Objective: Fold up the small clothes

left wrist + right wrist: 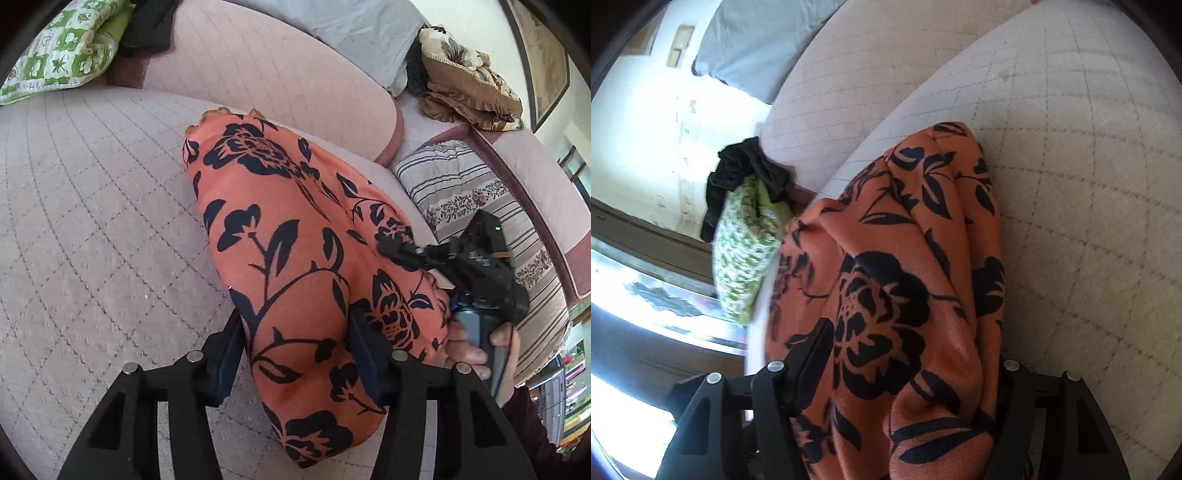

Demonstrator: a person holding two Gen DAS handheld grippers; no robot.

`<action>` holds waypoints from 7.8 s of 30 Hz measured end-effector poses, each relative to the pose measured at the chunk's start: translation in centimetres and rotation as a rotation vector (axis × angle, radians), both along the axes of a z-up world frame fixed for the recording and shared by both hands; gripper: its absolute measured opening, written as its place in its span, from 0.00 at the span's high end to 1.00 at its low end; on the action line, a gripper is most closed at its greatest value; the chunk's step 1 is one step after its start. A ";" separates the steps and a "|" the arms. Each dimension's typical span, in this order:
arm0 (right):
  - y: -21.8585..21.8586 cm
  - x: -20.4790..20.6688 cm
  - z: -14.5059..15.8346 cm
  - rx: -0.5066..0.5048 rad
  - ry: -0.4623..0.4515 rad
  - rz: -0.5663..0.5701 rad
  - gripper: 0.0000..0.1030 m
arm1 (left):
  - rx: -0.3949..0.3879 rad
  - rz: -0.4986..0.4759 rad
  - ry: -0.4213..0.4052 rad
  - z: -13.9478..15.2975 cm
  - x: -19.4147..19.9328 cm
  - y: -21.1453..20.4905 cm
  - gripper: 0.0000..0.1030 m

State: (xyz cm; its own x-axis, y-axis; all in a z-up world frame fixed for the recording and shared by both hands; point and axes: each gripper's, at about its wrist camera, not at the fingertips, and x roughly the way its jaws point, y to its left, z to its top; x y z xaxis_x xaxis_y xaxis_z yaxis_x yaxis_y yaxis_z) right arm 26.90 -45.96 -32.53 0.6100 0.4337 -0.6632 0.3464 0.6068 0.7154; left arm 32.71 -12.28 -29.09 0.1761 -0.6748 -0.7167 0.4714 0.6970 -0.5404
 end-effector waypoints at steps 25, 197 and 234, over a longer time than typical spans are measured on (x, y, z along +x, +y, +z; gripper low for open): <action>6.1 9.2 4.2 -0.453 0.127 -0.043 0.46 | 0.362 -0.015 -0.132 -1.2 -3.2 -0.8 0.00; -0.1 1.1 0.3 -0.006 -0.028 0.105 0.33 | -0.007 -0.068 0.034 -1.8 0.3 -3.1 0.31; 14.0 -13.6 3.5 0.052 0.037 -0.050 0.39 | 0.274 0.065 -0.156 4.7 -17.8 8.4 0.53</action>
